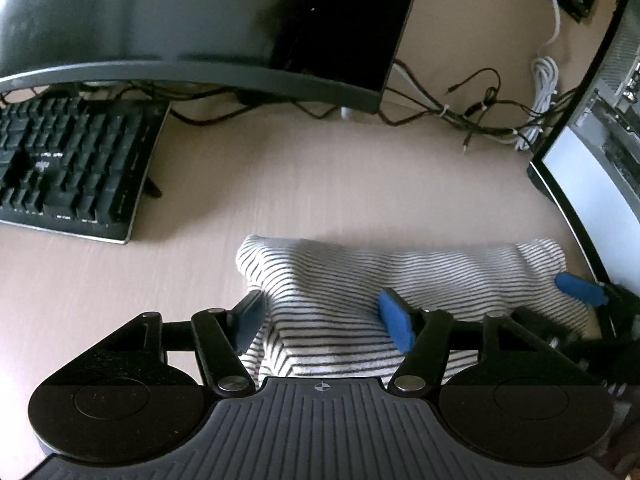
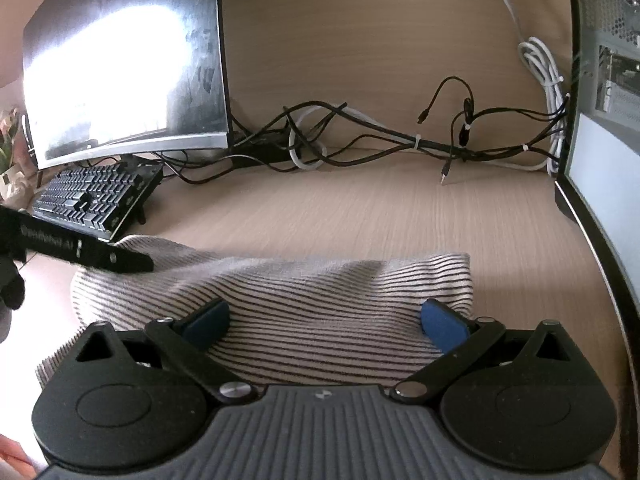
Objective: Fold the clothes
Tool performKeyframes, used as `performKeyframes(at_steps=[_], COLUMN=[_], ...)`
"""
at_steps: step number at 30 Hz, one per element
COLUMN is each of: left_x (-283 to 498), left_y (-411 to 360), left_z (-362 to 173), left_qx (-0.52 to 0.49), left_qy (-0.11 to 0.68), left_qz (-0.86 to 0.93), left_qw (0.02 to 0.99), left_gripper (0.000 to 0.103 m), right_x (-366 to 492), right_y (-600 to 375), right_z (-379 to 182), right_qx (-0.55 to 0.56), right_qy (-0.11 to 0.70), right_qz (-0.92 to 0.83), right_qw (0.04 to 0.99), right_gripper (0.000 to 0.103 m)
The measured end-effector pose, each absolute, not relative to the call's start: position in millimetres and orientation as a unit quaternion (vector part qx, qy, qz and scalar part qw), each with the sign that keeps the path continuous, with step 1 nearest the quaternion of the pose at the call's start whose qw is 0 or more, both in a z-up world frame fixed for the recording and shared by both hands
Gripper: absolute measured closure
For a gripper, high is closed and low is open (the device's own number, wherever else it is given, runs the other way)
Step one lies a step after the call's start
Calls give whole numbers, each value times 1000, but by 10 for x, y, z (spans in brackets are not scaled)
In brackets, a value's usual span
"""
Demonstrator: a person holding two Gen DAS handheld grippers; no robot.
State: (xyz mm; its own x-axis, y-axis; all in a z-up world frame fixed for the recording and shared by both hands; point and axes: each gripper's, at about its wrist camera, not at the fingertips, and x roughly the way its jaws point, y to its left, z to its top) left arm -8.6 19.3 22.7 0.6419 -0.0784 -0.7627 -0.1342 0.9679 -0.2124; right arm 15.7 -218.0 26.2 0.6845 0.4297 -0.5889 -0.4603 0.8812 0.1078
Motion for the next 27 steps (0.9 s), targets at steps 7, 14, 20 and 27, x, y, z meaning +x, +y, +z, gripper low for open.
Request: performKeyframes(at_steps=[7, 14, 20, 27], left_x=[-106, -90, 52, 172], left_y=[258, 356, 381, 302], left_z=[136, 202, 266, 68], left_qx=[-142, -172, -202, -190], left_qy=[427, 419, 417, 454], left_qz=[21, 16, -3, -10], left_qw=[893, 891, 886, 870], left_gripper=[22, 21, 19, 26], right_x=[350, 372, 388, 493], right_y=[-2463, -2525, -2544, -2614], right_z=[698, 320, 322, 387], right_qx=[6, 13, 24, 40], right_qy=[298, 374, 377, 388], right_qz=[189, 169, 161, 161], right_qw=[936, 912, 912, 907], right_gripper=[48, 45, 40, 34])
